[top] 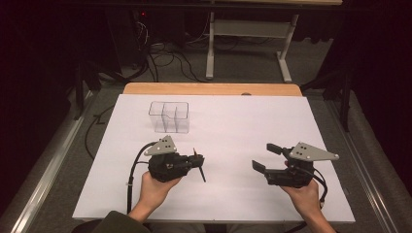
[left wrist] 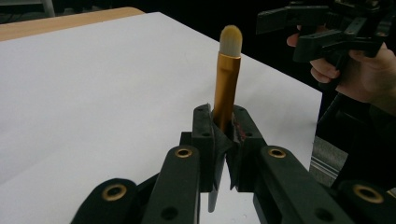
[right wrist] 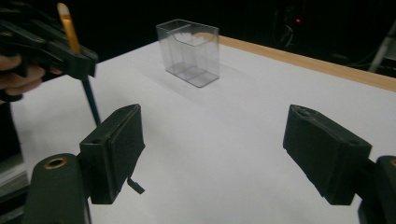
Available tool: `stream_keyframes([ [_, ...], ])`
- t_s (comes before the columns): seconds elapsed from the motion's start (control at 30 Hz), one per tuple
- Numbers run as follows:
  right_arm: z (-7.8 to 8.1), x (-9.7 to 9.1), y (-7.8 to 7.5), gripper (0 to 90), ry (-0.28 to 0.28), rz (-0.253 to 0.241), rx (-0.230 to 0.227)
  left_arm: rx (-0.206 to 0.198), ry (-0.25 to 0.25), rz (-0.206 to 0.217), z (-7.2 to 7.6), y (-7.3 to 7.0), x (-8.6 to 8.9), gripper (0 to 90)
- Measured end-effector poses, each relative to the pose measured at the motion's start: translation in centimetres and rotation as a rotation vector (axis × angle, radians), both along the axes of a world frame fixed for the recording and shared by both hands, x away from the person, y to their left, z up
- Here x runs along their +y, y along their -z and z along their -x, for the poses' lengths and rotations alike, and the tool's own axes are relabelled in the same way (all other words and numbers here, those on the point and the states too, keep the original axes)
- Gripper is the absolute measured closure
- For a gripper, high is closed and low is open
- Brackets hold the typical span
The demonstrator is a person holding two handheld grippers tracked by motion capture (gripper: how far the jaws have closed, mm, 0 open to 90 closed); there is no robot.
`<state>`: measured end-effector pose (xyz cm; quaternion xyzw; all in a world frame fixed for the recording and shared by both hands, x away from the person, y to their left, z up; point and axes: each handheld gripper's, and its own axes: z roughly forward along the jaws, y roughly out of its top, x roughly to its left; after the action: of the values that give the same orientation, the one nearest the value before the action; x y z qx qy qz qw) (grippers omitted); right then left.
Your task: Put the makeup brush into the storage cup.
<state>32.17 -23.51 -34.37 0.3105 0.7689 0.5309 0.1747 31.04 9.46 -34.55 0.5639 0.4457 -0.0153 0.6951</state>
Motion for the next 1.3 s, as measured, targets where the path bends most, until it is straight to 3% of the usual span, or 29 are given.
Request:
stream_keyframes([
  [0.27,-0.1,-1.7,0.9,22.7,0.075,0.016,-0.013,-0.002,-0.011,-0.005,0.1,0.0,0.2,82.1],
  [0.57,-0.2,-4.0,2.0,20.3,0.164,-0.044,-0.021,-0.006,-0.039,-0.009,0.0,-0.3,0.9,82.1],
  [0.77,-0.6,-4.9,3.3,17.1,0.165,-0.048,0.033,-0.011,-0.067,-0.006,-0.2,-0.6,1.7,82.0],
  [0.9,-0.5,-5.1,3.7,16.5,0.181,-0.06,0.037,-0.022,-0.086,-0.003,-0.4,-1.0,2.4,82.1],
  [1.3,-0.6,-4.9,4.4,16.4,0.206,-0.024,0.029,-0.043,-0.155,0.003,-1.9,-2.2,4.2,82.1],
])
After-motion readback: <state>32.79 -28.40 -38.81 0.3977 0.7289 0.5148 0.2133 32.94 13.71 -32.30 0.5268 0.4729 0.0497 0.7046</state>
